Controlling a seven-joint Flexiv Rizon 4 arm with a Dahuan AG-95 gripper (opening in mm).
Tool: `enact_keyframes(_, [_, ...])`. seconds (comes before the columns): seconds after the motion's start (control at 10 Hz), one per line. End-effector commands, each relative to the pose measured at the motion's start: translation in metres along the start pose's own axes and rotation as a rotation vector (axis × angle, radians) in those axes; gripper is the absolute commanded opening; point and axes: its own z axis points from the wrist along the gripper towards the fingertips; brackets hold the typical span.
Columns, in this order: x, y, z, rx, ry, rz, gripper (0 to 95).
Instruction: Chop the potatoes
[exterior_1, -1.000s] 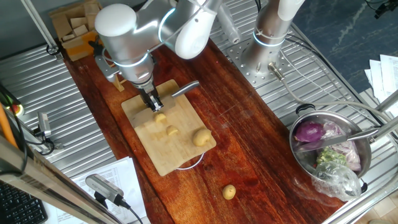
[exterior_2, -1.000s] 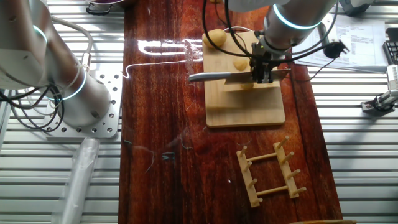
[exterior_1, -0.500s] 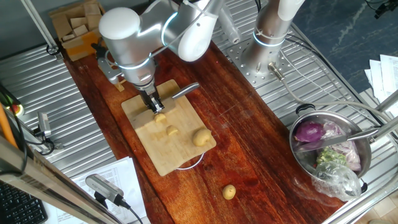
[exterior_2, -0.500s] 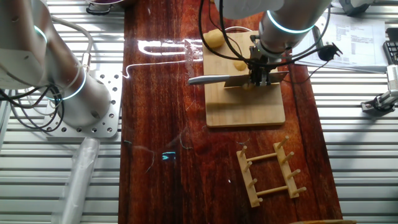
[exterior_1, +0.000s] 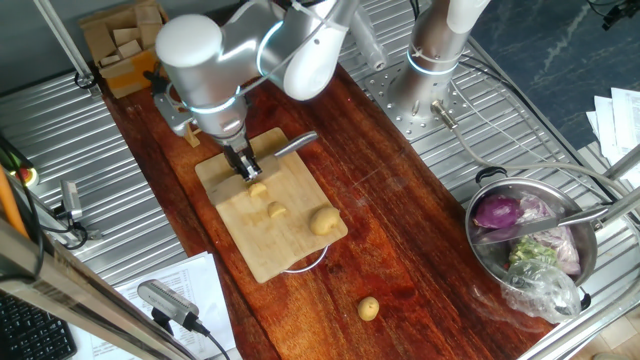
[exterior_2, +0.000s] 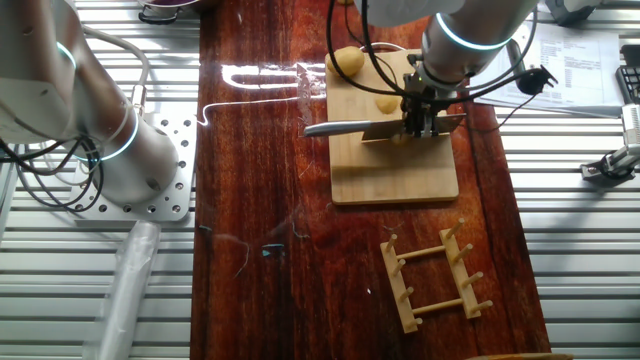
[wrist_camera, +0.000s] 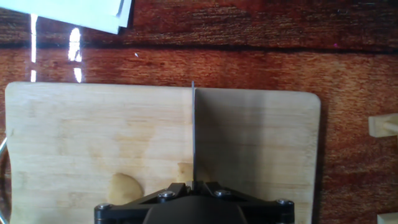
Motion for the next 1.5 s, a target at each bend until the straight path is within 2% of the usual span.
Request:
enact_keyframes(0.1, [-0.0005,-0.0006,-0.0012,0.002,0.002,0.003,0.0])
enact_keyframes(0.6, [-0.0013,0.0009,-0.0023,-0.005,-0.003,0.007,0.0])
enact_keyframes(0.7, [-0.0014,0.0009,-0.0011,-0.012,-0.013,0.006,0.0])
enact_keyframes(1.1, [-0.0027,0.0019,-0.0056,-0.010,-0.003,0.005,0.0])
enact_keyframes(1.5, [-0.0027,0.0018,-0.0037,-0.014,-0.009,0.005,0.0])
